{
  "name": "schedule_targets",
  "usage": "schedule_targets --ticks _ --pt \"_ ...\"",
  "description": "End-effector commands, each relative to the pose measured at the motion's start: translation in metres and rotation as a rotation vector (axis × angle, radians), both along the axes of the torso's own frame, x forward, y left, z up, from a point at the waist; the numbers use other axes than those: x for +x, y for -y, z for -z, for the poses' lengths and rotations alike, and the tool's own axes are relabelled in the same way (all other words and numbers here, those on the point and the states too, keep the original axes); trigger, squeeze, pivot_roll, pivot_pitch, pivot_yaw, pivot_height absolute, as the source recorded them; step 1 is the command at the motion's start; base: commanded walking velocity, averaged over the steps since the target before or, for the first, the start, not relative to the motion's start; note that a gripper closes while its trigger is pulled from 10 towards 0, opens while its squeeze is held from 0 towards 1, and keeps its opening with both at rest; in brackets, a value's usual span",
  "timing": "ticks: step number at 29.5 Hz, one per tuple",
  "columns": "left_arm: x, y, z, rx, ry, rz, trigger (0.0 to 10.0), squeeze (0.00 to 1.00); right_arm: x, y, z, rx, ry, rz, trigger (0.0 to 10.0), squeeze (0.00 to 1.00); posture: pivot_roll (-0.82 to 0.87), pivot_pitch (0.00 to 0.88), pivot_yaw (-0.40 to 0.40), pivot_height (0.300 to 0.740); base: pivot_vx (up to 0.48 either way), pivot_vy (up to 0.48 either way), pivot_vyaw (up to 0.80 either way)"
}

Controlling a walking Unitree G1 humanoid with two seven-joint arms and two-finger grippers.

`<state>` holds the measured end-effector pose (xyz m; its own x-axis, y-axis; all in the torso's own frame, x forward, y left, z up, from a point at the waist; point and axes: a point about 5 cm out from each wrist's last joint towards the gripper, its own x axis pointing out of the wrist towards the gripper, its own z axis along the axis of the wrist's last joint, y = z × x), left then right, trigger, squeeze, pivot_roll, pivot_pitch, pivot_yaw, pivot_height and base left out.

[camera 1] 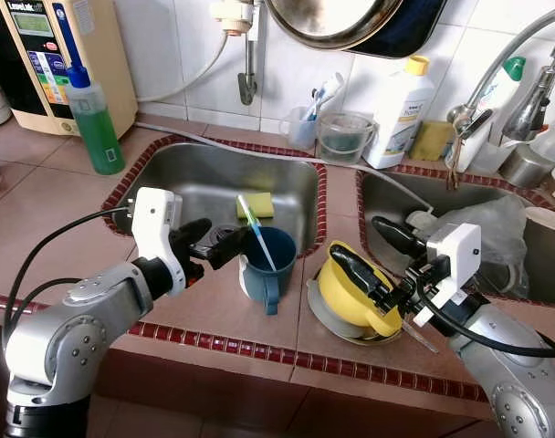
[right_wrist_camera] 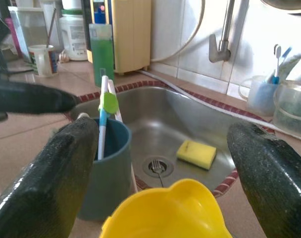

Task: Kitchen organization

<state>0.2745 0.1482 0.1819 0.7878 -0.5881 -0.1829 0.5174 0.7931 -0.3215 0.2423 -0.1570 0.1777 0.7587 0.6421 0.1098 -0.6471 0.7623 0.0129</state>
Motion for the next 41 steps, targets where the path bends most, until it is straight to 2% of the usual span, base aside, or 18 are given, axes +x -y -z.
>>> schedule_targets --ticks 1,8,26,35,41 --pt "0.0 0.005 -0.004 0.014 0.014 0.01 10.0 0.0 -0.002 0.0 -0.003 -0.001 0.004 0.002 10.0 0.0 0.07 0.0 -0.04 0.74 0.0 0.0 0.0" --pt "0.01 0.017 -0.008 0.001 0.004 -0.02 10.0 0.0 -0.005 -0.005 -0.002 0.008 -0.004 -0.007 10.0 0.0 0.07 0.0 -0.036 0.74 0.0 0.0 0.0" --pt "0.032 0.031 -0.006 0.014 -0.034 -0.079 10.0 0.0 -0.008 -0.007 0.0 0.013 -0.016 0.001 10.0 0.0 0.05 0.0 -0.023 0.74 0.0 0.0 0.0" --pt "0.039 0.044 -0.009 0.034 -0.013 -0.064 10.0 0.0 -0.01 -0.011 0.0 0.018 -0.016 -0.007 10.0 0.0 0.04 0.0 -0.014 0.74 0.0 0.0 0.0" --pt "0.043 0.053 -0.012 0.017 -0.013 -0.067 10.0 0.0 -0.011 -0.012 0.0 0.021 -0.018 -0.007 10.0 0.0 0.04 0.0 -0.013 0.74 0.0 0.0 0.0"
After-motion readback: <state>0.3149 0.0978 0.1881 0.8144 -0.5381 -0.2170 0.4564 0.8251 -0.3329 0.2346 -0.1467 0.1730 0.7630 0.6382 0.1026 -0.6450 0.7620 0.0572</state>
